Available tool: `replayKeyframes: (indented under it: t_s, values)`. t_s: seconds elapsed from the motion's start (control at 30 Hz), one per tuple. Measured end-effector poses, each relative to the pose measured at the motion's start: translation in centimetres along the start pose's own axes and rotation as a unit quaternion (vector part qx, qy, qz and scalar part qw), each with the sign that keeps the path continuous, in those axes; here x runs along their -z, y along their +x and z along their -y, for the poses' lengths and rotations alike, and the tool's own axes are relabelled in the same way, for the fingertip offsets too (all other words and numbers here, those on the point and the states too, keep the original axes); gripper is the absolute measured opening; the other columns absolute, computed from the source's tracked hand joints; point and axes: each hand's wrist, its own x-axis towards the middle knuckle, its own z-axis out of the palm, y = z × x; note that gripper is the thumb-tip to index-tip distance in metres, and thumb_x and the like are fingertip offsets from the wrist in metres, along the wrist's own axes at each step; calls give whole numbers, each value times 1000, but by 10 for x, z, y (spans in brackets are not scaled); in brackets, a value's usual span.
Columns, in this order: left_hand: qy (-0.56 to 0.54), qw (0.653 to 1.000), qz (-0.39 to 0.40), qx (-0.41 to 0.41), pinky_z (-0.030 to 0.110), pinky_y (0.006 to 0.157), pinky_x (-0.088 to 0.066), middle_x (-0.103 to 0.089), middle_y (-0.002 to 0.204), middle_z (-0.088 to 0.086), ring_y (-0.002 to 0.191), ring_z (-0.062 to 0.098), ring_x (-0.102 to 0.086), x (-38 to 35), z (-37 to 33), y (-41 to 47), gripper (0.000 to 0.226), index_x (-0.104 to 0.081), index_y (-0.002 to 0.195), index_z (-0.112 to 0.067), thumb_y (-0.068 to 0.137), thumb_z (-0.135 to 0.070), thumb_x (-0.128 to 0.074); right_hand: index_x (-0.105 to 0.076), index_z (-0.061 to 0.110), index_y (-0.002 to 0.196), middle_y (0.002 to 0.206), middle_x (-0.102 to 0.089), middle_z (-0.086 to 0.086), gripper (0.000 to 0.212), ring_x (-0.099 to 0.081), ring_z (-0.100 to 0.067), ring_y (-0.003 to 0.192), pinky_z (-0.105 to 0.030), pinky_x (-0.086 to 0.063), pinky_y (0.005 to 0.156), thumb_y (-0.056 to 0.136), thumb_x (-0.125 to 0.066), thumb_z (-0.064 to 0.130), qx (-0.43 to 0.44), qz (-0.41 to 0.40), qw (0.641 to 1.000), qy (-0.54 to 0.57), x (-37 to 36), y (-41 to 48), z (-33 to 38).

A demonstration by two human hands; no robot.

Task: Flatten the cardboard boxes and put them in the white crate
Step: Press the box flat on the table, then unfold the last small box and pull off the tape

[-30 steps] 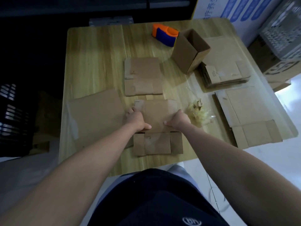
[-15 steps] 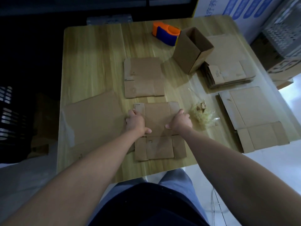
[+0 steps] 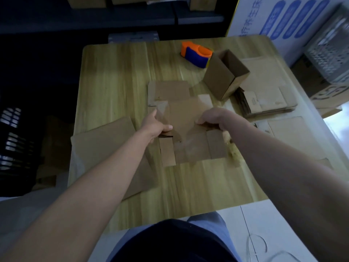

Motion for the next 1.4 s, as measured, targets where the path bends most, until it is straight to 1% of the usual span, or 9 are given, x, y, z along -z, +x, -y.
replayKeyframes:
  t_s: [0.1, 0.2, 0.33, 0.47, 0.63, 0.77, 0.97, 1.13, 1.4]
  values:
    - [-41, 993, -103, -47, 23, 87, -39, -53, 132, 9, 104, 16, -52, 10, -14, 26, 79, -36, 141, -7, 74, -9, -77, -41, -2, 134, 130, -53, -16, 58, -56, -31, 114, -38, -52, 89, 83, -68, 8, 88, -43, 993, 70, 2, 21, 24]
    - [-16, 984, -157, -78, 25, 92, -40, -52, 131, 12, 113, 22, -53, 15, -19, 49, 62, -45, 133, -5, 77, -8, -73, -43, 7, 132, 120, -56, -10, 53, -56, -27, 109, -35, -49, 79, 85, -66, 9, 147, -105, 981, 68, -7, 42, 39]
    - [97, 984, -113, -102, 34, 107, -35, -43, 139, 14, 125, 27, -46, 16, -13, 67, 62, -45, 135, -8, 79, -12, -72, -40, 8, 135, 122, -57, -12, 58, -54, -30, 114, -35, -46, 90, 83, -66, 10, 201, -101, 974, -20, -26, 69, 45]
    - [212, 972, -11, -100, 26, 113, -13, -9, 157, 7, 143, 21, -17, 14, -1, 79, 83, -30, 147, -13, 78, -19, -75, -42, 6, 132, 123, -57, -12, 62, -53, -30, 115, -30, -41, 86, 80, -73, 19, 196, -88, 975, -59, -37, 88, 39]
    - [265, 960, -8, -89, 31, 118, -10, 3, 159, 3, 146, 21, -4, 14, -6, 97, 83, -19, 150, -19, 84, -18, -70, -30, 7, 144, 132, -52, -14, 75, -49, -30, 121, -29, -41, 91, 82, -69, 19, 181, -80, 974, -108, -37, 98, 40]
    - [361, 932, 2, -30, 45, 117, -16, 7, 159, -5, 145, 28, -2, 11, -10, 107, 78, -16, 150, -30, 88, -24, -64, -46, 7, 133, 124, -56, -15, 48, -53, -33, 115, -36, -46, 90, 88, -58, 15, 186, -122, 967, -128, -27, 93, 44]
    - [411, 911, -9, -28, 49, 113, -24, -7, 158, 1, 142, 32, -17, 11, -25, 102, 79, -23, 148, -26, 84, -24, -68, -44, 10, 131, 136, -40, -13, 50, -33, -33, 127, -46, -27, 107, 82, -53, 3, 237, -447, 832, -228, 33, 81, 65]
    - [456, 876, -92, -132, 45, 111, -28, -41, 141, 11, 135, 32, -29, -4, -42, 83, 50, -44, 138, -15, 89, -4, -54, -48, 11, 126, 124, -55, -17, 41, -39, -31, 126, -46, -17, 112, 85, -50, 10, 70, -333, 895, -287, 82, 89, 44]
    - [289, 919, -82, -255, 28, 88, -41, -53, 127, 7, 112, 24, -55, -45, -92, 46, 33, -55, 123, -14, 91, -14, -58, -56, 13, 94, 99, -66, -15, 17, -55, -33, 105, -37, -25, 102, 95, -45, 27, 208, -428, 861, -179, 108, 44, 48]
